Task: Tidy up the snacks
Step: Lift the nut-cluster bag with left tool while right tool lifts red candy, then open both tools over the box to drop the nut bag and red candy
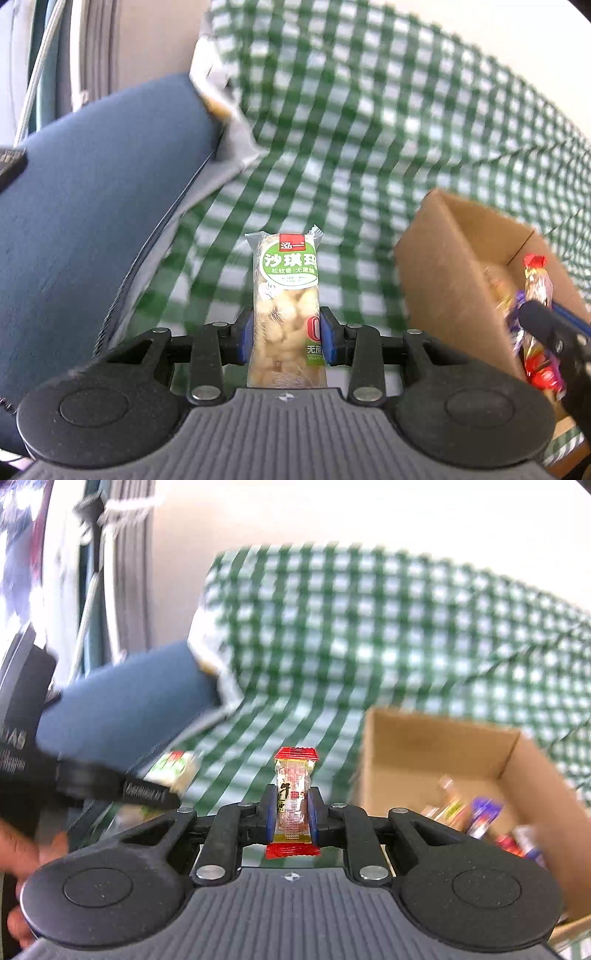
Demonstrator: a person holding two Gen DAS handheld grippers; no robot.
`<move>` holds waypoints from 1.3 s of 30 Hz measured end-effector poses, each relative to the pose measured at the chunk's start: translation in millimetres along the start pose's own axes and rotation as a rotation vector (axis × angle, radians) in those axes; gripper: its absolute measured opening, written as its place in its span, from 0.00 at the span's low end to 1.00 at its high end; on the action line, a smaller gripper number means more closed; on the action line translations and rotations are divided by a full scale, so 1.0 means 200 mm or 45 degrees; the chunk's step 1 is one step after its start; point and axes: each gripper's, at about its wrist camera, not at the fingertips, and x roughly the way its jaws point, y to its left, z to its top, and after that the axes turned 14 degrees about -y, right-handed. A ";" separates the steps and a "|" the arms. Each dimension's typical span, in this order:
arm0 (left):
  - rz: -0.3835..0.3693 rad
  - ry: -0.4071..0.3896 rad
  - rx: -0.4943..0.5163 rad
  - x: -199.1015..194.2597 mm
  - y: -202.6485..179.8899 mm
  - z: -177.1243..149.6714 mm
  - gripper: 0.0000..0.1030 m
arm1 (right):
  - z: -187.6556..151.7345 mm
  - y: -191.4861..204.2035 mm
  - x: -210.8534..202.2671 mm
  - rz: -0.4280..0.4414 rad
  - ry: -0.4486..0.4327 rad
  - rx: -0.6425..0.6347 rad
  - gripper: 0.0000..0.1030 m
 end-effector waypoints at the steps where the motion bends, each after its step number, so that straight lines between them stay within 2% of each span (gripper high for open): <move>1: -0.021 -0.025 0.003 -0.01 -0.03 0.01 0.38 | 0.02 -0.02 0.00 -0.022 -0.030 0.006 0.17; 5: -0.129 -0.112 0.012 -0.04 -0.15 0.05 0.38 | 0.08 -0.15 0.01 -0.110 -0.110 0.047 0.17; 9: -0.250 -0.207 0.029 -0.07 -0.31 0.08 0.38 | 0.20 -0.34 -0.03 -0.249 -0.209 0.118 0.17; 12: -0.343 -0.277 0.088 -0.11 -0.43 0.07 0.38 | 0.31 -0.53 -0.04 -0.320 -0.247 0.149 0.17; 15: -0.442 -0.324 0.169 -0.17 -0.56 0.05 0.38 | 0.37 -0.71 -0.08 -0.373 -0.264 0.105 0.17; 19: -0.540 -0.259 0.227 -0.16 -0.74 0.07 0.38 | 0.28 -0.92 -0.14 -0.490 -0.286 0.091 0.17; 22: -0.599 -0.273 0.264 -0.17 -0.87 0.11 0.38 | 0.17 -1.07 -0.11 -0.564 -0.173 0.191 0.17; 24: -0.641 -0.293 0.267 -0.17 -0.96 0.15 0.38 | 0.15 -1.15 -0.09 -0.599 -0.156 0.267 0.17; 29: -0.714 -0.336 0.257 -0.11 -1.10 0.19 0.38 | 0.11 -1.21 -0.04 -0.626 -0.134 0.250 0.17; 33: -0.747 -0.309 0.229 -0.04 -1.12 0.10 0.38 | 0.08 -1.22 -0.02 -0.623 -0.121 0.212 0.17; 36: -0.725 -0.245 0.234 0.04 -1.12 0.03 0.38 | 0.08 -1.20 -0.02 -0.621 -0.113 0.176 0.17; 39: -0.711 -0.250 0.229 0.09 -1.11 0.04 0.38 | 0.06 -1.18 0.00 -0.627 -0.099 0.146 0.17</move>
